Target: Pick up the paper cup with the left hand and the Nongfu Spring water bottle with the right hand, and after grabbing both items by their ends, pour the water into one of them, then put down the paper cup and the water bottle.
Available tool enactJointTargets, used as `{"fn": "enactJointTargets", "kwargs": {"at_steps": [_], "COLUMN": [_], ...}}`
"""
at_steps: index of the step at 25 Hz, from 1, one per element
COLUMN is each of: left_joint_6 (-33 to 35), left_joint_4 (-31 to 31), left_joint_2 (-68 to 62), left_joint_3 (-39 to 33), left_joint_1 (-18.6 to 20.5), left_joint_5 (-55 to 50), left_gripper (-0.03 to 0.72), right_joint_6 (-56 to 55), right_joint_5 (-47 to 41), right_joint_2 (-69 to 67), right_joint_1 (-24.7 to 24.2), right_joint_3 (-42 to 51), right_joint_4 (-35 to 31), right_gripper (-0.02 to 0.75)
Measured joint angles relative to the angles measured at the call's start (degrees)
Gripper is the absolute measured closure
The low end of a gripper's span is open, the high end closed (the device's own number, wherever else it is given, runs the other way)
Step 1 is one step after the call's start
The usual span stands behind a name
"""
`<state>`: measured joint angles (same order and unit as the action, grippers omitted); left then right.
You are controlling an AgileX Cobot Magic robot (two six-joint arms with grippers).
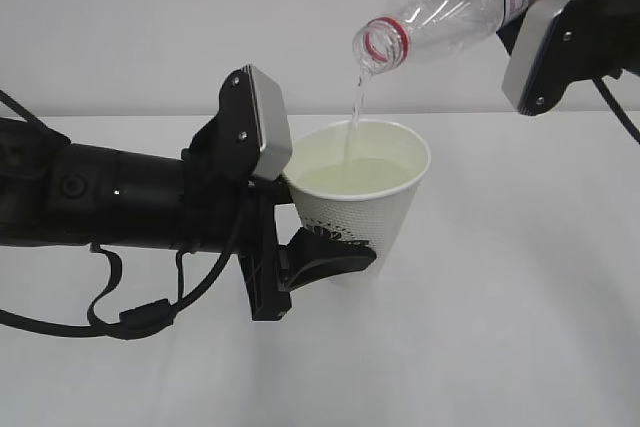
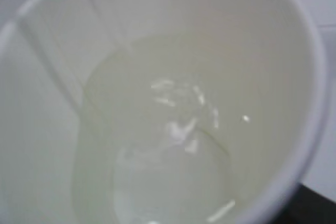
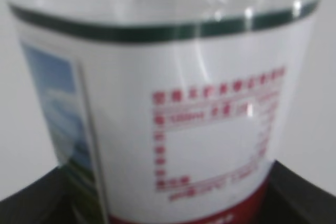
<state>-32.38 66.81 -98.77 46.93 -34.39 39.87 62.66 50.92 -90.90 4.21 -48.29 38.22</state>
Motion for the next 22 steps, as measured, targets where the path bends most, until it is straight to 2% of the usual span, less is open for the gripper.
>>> {"fn": "enactJointTargets", "kwargs": {"at_steps": [22], "left_joint_6": [0.0], "left_joint_4": [0.0], "left_joint_2": [0.0], "left_joint_3": [0.0], "left_joint_1": [0.0], "left_joint_5": [-0.1], "left_gripper": [0.207], "right_joint_6": [-17.0], "right_joint_5": [-0.1], "right_joint_2": [0.0], "right_joint_1": [0.0], "right_joint_3": [0.0], "right_joint_4": [-0.7], "right_gripper": [0.216]}}
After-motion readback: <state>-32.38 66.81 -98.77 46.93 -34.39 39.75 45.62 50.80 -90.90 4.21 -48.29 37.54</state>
